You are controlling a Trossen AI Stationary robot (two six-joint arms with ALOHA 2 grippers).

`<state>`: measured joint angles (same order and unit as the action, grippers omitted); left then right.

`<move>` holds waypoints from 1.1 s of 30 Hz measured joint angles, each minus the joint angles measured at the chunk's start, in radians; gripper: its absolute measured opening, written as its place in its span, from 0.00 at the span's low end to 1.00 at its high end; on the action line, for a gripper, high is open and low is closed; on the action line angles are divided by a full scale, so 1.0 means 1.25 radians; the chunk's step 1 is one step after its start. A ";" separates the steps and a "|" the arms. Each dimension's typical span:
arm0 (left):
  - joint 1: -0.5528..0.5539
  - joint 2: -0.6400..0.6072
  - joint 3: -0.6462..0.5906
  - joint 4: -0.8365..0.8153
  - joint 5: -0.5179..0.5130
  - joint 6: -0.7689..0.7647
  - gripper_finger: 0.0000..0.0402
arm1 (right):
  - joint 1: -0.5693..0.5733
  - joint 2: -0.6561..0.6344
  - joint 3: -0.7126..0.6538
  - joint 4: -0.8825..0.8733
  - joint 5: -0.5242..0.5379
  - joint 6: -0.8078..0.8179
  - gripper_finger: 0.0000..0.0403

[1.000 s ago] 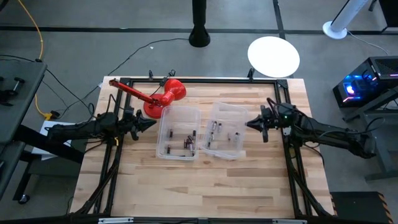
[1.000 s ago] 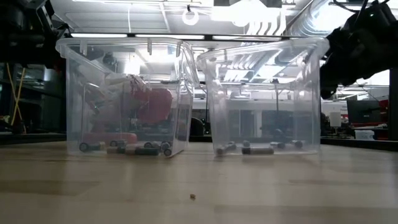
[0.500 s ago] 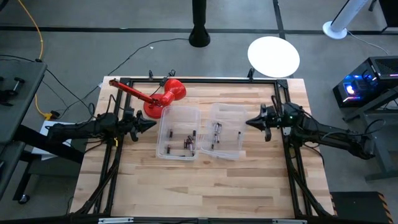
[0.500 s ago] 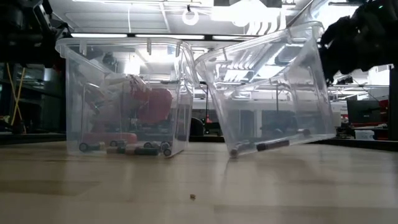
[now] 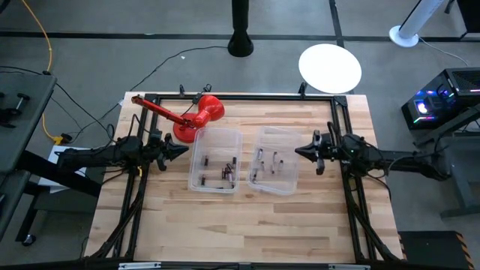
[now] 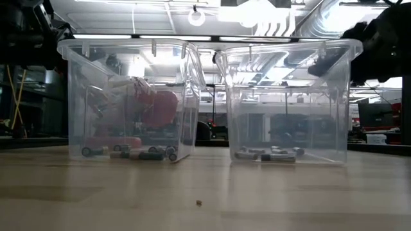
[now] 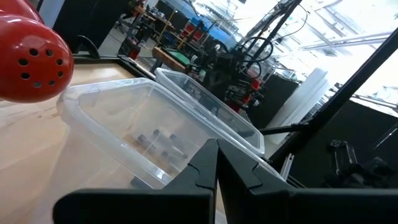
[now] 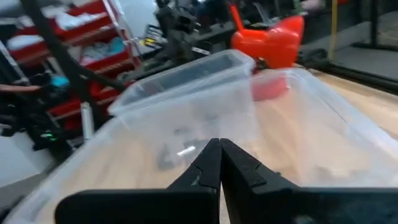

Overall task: Sort batteries
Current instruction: Move the top transparent bin to the center of the table

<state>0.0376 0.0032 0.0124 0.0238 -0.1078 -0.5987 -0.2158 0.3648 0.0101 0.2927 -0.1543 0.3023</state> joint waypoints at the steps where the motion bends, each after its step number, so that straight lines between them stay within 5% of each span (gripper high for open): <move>1: 0.000 0.000 0.000 0.000 0.000 0.000 0.00 | 0.009 0.000 0.000 0.013 0.001 0.000 0.00; 16: 0.000 0.000 0.000 0.000 0.000 0.000 0.00 | 0.133 0.000 0.000 0.060 0.007 -0.027 0.00; 25: 0.000 0.000 0.000 0.000 0.000 0.000 0.00 | 0.137 -0.002 0.002 -0.062 0.070 -0.035 0.00; 33: 0.000 0.000 0.000 0.000 0.000 0.000 0.00 | 0.136 0.001 -0.001 -0.020 0.074 -0.033 0.00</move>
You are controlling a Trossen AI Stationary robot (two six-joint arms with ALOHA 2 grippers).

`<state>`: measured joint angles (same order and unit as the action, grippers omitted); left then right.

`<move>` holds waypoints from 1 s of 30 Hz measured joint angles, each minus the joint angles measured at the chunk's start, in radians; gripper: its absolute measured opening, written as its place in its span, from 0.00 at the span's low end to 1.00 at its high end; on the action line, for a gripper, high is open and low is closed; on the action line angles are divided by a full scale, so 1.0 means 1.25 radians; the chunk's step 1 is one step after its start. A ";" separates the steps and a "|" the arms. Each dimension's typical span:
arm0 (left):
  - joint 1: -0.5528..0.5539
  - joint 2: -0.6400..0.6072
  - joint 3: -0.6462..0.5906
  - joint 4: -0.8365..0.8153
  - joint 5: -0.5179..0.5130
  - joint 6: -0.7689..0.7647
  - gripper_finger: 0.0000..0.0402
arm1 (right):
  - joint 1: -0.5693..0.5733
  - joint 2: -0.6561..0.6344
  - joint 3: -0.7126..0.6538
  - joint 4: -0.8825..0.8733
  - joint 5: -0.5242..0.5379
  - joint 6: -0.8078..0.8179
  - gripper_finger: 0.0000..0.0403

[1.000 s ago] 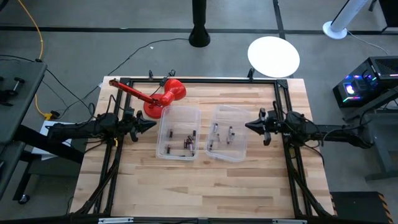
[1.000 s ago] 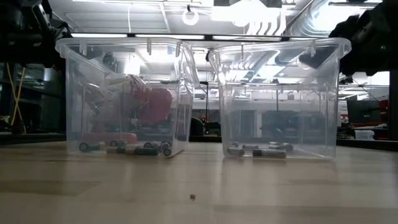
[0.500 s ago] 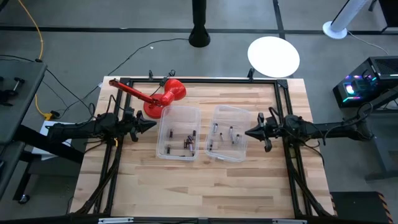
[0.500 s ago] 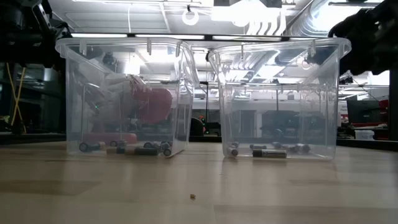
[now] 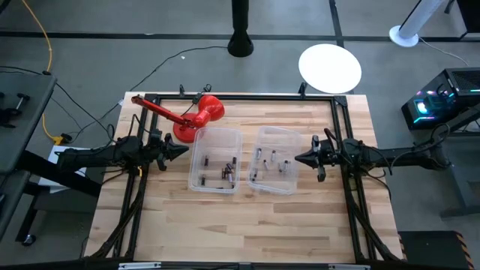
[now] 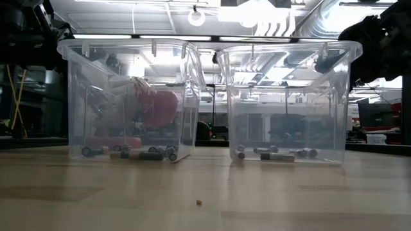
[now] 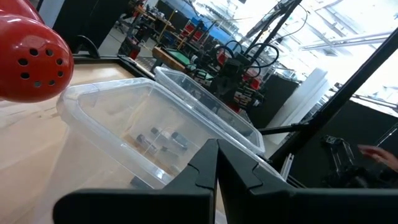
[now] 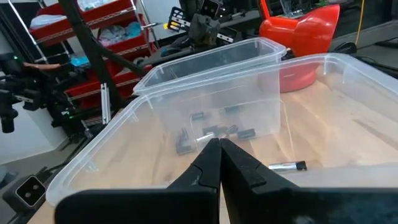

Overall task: Sort batteries
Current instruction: Move the top transparent bin to the center of the table, then return to Home Position

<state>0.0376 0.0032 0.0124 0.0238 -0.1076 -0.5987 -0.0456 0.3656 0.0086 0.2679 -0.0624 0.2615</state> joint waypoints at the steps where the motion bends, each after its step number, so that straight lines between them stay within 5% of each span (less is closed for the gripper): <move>1: 0.000 0.000 0.000 0.000 0.000 0.000 0.00 | 0.000 0.000 0.000 0.004 0.001 0.000 0.00; 6: 0.002 0.000 0.000 0.000 0.000 0.000 0.00 | 0.007 -0.020 0.000 -0.016 0.004 0.000 0.00; 12: 0.022 0.000 0.000 -0.001 0.000 0.000 0.00 | 0.015 -0.292 0.001 -0.198 0.008 0.000 0.00; 18: 0.019 0.001 0.000 -0.001 0.004 0.000 0.00 | 0.005 -0.292 0.000 0.005 0.016 0.000 0.00; 30: -0.023 0.000 0.000 -0.001 0.003 0.000 0.00 | 0.000 -0.287 0.000 -0.036 0.014 0.000 0.00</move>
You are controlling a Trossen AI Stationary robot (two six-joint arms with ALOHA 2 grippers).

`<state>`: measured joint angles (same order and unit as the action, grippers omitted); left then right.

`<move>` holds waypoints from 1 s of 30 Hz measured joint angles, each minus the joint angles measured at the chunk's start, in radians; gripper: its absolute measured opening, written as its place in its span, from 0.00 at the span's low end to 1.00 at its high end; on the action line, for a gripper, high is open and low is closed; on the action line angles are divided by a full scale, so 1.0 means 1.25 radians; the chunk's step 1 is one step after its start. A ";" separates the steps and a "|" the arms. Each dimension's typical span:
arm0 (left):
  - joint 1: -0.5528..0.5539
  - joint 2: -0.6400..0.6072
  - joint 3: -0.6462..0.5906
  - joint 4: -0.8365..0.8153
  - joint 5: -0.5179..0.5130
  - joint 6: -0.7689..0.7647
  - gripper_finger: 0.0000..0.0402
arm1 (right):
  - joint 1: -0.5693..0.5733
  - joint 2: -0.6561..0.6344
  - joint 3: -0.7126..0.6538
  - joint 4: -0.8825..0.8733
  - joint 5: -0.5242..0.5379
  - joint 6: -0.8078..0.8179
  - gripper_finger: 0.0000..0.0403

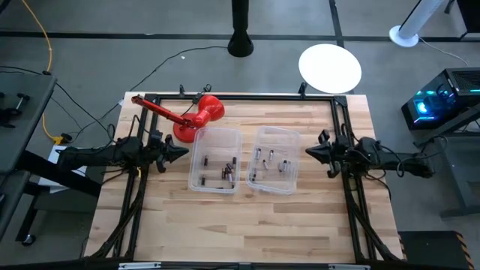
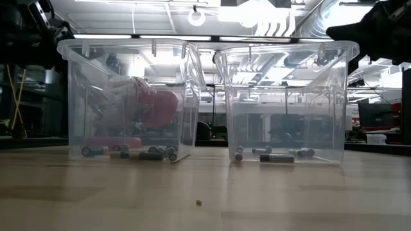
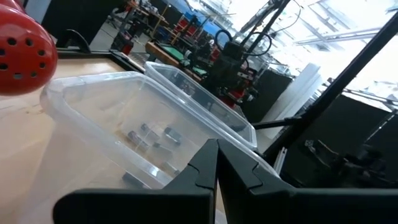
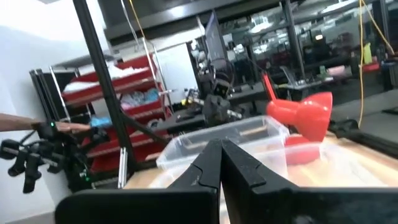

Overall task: Sort batteries
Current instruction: Return to Home Position

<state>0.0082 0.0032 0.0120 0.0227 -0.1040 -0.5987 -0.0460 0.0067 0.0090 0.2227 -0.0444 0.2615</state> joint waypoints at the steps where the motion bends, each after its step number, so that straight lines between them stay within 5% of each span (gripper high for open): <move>1: -0.002 0.000 0.000 0.000 0.000 0.000 0.00 | 0.000 0.000 0.000 -0.012 0.000 0.000 0.00; 14: -0.009 0.000 0.000 0.000 -0.002 0.002 0.00 | 0.000 0.000 0.000 -0.147 0.000 0.000 0.00; 24: -0.002 0.000 0.000 -0.008 0.044 0.476 0.00 | 0.000 0.003 0.000 -0.163 0.000 0.000 0.00; 30: -0.002 0.000 0.000 -0.008 0.044 0.524 0.00 | 0.000 0.003 0.000 -0.164 0.000 0.000 0.00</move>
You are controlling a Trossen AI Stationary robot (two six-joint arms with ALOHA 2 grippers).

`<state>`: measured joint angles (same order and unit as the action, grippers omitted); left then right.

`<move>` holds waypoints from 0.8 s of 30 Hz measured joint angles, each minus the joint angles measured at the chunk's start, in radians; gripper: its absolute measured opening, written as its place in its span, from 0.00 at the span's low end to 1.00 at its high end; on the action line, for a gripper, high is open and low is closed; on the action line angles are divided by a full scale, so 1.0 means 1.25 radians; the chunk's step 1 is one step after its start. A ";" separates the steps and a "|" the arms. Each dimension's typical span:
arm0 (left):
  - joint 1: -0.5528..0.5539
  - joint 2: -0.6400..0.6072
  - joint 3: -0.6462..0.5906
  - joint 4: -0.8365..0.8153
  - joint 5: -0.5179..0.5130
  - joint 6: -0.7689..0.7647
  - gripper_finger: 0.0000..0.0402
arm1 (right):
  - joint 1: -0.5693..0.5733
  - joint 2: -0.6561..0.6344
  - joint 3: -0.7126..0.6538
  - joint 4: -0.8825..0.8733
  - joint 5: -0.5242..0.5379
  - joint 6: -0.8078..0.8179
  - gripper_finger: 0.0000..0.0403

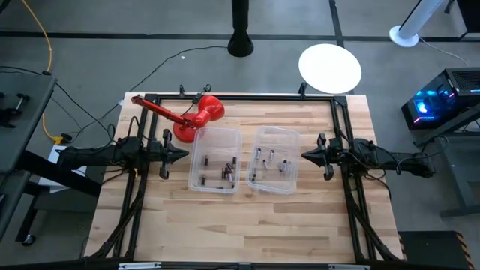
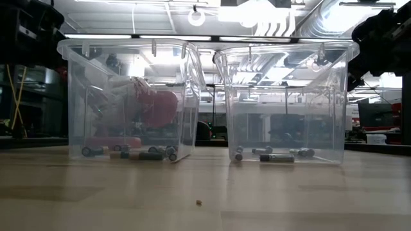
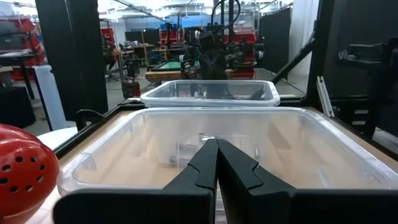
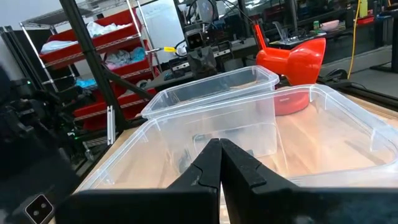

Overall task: Sort batteries
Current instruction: Return to Home Position

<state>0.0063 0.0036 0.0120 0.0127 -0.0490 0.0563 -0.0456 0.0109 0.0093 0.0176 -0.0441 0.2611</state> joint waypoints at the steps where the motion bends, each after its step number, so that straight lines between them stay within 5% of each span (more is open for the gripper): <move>1: 0.000 0.000 0.000 0.000 0.000 -0.004 0.00 | 0.000 0.000 0.000 0.000 0.000 0.000 0.00; 24: 0.000 0.000 0.000 0.000 0.001 -0.021 0.00 | 0.000 0.000 0.001 -0.002 0.000 0.000 0.00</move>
<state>0.0063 0.0036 0.0120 0.0124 -0.0479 0.0299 -0.0455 0.0109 0.0101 0.0151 -0.0444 0.2611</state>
